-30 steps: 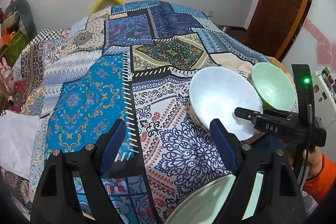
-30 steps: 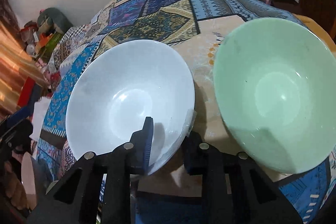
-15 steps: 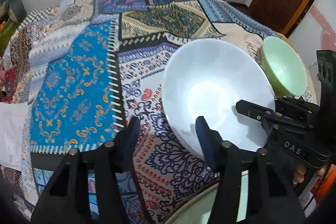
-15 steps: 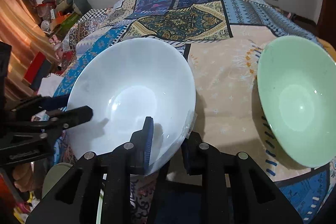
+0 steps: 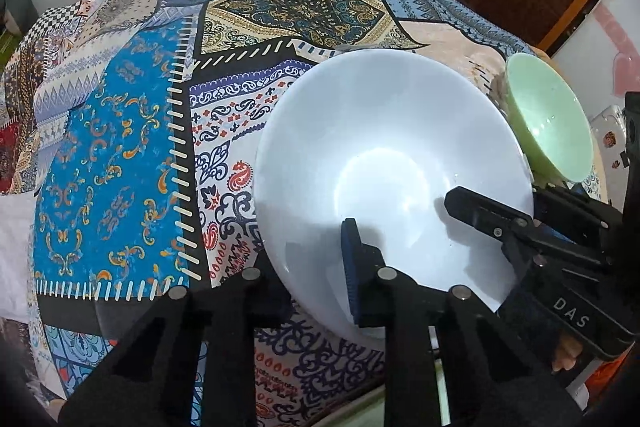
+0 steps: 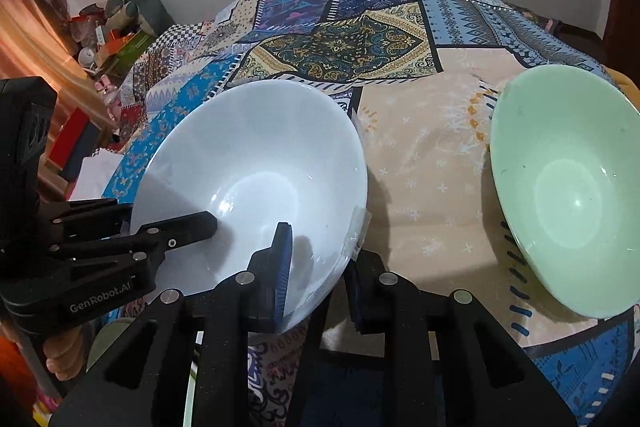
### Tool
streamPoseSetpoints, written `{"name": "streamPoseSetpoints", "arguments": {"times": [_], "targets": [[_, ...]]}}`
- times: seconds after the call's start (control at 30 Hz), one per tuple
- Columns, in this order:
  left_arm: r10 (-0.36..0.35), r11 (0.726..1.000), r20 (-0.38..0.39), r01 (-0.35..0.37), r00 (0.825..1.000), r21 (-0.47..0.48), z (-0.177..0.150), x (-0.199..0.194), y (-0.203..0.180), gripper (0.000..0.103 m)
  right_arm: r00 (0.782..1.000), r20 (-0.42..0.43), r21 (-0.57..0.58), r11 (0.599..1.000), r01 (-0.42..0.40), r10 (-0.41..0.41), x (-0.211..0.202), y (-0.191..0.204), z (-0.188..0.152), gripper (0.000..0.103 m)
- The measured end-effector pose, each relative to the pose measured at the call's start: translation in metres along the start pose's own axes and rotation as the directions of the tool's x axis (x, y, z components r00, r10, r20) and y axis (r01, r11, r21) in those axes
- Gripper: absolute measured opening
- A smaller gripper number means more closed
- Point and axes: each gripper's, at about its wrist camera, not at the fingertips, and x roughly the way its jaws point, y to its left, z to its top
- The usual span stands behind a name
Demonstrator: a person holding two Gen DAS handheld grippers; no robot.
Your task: Organize plates and bowls
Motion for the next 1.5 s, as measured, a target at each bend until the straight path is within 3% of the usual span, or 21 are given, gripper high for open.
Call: {"name": "streamPoseSetpoints", "arguments": {"times": [0.43,1.03,1.5], "targets": [[0.032,0.999,0.114,-0.036,0.993,0.032,-0.021,-0.045,-0.012,0.019,0.998,0.063,-0.016,1.000,-0.006,0.007,-0.036,0.020,-0.007,0.022],[0.071,0.997,0.289,-0.079,0.955,0.017,-0.080,-0.149,-0.004,0.019,0.987,0.155,-0.109,0.994,-0.025,0.042,-0.094,0.079,-0.023,0.022],[0.093,0.996,0.347,-0.080,0.933,-0.050,-0.134,-0.203,0.027,0.019,0.977,0.184,-0.180,0.981,-0.072,0.106,-0.108,0.132,-0.045,0.022]]}}
